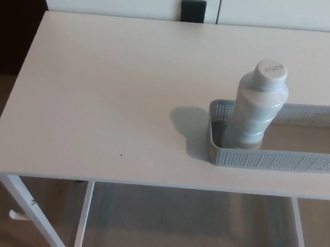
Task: The robot walk up to a desk on which a bottle is kept on the left hand side and a container is kept on the right hand side. The robot uses its left hand to pick up the bottle and places it in the container.
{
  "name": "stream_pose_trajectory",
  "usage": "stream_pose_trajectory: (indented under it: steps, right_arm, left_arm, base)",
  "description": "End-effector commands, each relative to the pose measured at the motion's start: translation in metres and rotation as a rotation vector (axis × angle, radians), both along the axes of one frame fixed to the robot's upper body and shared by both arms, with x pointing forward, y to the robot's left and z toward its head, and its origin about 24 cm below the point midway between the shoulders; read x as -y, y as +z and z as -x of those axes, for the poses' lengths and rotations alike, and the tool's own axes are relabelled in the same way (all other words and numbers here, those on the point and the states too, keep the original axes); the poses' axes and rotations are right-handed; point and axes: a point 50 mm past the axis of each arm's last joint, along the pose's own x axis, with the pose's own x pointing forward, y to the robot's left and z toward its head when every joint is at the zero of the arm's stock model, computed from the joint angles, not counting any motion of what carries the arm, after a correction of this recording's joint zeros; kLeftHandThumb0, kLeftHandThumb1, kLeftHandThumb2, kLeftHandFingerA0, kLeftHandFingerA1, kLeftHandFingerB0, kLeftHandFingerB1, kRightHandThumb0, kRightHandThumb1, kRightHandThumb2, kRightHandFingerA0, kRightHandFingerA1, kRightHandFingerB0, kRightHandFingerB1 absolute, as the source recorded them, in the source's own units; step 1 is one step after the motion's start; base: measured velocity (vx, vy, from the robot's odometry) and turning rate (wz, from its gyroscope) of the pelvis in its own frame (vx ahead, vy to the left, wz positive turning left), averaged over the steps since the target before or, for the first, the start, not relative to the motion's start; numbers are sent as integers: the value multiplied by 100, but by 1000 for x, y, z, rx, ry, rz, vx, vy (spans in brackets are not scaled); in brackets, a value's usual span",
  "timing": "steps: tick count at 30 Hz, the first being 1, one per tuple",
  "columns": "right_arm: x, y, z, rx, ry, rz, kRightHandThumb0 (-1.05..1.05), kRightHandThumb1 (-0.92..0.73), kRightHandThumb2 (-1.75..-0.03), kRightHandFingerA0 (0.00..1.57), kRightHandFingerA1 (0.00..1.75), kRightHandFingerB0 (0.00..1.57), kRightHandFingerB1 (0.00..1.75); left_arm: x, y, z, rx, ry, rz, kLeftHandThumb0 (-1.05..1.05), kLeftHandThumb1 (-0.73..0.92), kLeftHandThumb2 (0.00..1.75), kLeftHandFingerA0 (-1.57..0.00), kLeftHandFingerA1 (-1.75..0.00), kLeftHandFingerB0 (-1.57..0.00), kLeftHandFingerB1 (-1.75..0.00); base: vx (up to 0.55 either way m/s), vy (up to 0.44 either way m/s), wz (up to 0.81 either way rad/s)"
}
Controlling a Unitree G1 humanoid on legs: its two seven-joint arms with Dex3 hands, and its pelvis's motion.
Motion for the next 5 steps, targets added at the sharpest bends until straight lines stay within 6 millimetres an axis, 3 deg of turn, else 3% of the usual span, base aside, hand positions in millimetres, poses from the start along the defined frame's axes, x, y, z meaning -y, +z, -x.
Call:
stream_pose_trajectory:
  steps: [1, 5]
  right_arm:
    - [29, 12, 11, -25, -9, 82, -20, -61, -57, 41, 50, 50, 52]
    - [29, 12, 13, -36, 0, 87, -20, -61, -57, 41, 50, 50, 52]
  left_arm:
    - [-11, -96, 106, -558, -52, -227, -82, 74, 110, 0, -24, -1, -19]
    - [-10, -98, 114, -573, -46, -220, -82, 74, 110, 0, -24, -1, -19]
  base:
    - [0, 0, 0]
    - [0, 0, 0]
